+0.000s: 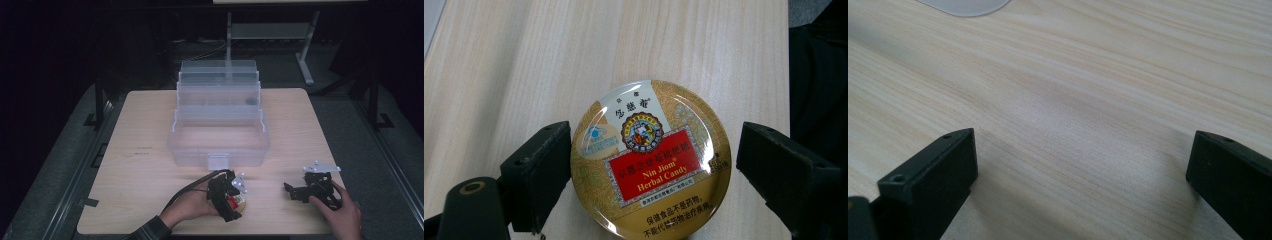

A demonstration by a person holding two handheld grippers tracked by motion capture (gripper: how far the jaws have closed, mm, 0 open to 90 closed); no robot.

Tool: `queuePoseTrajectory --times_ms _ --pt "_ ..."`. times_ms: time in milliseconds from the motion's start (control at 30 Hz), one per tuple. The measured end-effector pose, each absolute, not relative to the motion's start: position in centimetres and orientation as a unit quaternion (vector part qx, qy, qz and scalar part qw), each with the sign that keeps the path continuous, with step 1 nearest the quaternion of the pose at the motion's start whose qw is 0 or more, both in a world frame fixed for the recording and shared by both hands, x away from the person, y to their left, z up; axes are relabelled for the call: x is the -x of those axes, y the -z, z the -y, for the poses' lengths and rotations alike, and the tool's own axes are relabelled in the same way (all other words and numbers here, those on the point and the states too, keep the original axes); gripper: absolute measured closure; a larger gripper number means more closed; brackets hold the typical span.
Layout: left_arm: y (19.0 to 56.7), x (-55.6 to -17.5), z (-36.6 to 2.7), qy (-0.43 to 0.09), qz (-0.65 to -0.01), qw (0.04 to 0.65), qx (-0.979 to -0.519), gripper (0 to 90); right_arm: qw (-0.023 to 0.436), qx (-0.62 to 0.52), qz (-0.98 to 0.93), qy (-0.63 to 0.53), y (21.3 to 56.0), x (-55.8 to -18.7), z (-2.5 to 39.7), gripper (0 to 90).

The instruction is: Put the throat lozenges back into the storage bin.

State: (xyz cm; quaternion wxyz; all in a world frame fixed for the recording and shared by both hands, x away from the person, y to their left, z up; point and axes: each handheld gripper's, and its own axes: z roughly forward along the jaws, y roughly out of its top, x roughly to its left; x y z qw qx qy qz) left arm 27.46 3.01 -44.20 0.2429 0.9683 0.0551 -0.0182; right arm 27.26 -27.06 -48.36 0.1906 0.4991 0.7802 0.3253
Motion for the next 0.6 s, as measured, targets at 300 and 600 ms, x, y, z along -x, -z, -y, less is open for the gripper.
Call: queuePoseTrajectory --times_ms 300,600 --pt "44.75 -27.5 -2.83 0.012 -0.057 0.232 -0.971 14.2 0.191 -0.499 -0.78 -0.325 48.36 -27.25 27.05 0.0" --pt "45.08 -27.45 -2.67 0.01 -0.057 0.227 -0.972 15.5 0.191 -0.499 -0.78 -0.325 48.37 -27.25 27.05 0.0"
